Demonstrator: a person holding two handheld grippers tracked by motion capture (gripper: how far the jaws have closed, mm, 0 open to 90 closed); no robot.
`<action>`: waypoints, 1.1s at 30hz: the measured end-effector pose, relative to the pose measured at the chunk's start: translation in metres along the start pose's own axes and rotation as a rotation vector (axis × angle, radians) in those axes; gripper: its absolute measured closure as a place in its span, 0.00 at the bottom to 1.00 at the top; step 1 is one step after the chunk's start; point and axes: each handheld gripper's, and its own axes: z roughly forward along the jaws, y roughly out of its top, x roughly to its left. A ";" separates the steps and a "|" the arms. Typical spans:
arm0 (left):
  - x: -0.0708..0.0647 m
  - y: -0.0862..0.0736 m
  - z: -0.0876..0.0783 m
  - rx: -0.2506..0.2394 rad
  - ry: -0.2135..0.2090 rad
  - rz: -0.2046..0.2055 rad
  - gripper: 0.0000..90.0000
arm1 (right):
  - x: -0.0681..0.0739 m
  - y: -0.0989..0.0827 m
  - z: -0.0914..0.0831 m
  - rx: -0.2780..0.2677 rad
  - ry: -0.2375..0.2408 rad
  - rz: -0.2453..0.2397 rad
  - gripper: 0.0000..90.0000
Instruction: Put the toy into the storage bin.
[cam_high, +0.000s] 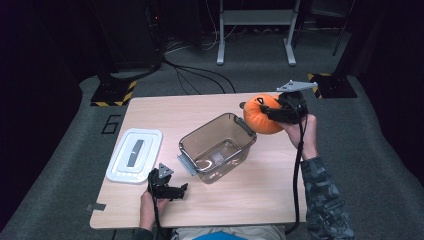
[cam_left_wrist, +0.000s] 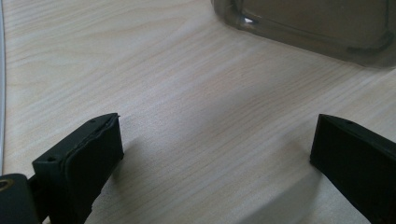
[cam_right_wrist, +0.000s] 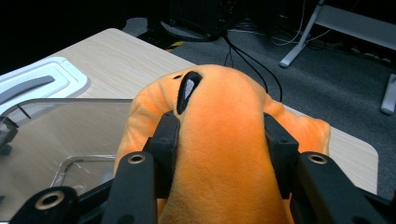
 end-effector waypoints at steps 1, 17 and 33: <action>0.000 0.000 0.000 0.000 0.000 -0.001 0.02 | 0.001 0.001 0.001 0.002 0.003 -0.001 0.63; 0.000 0.000 0.000 0.002 0.001 -0.004 0.02 | 0.024 0.012 0.023 0.012 0.054 -0.038 0.62; 0.000 0.000 0.000 0.001 0.002 0.005 0.02 | 0.049 0.015 0.054 0.054 0.120 -0.066 0.61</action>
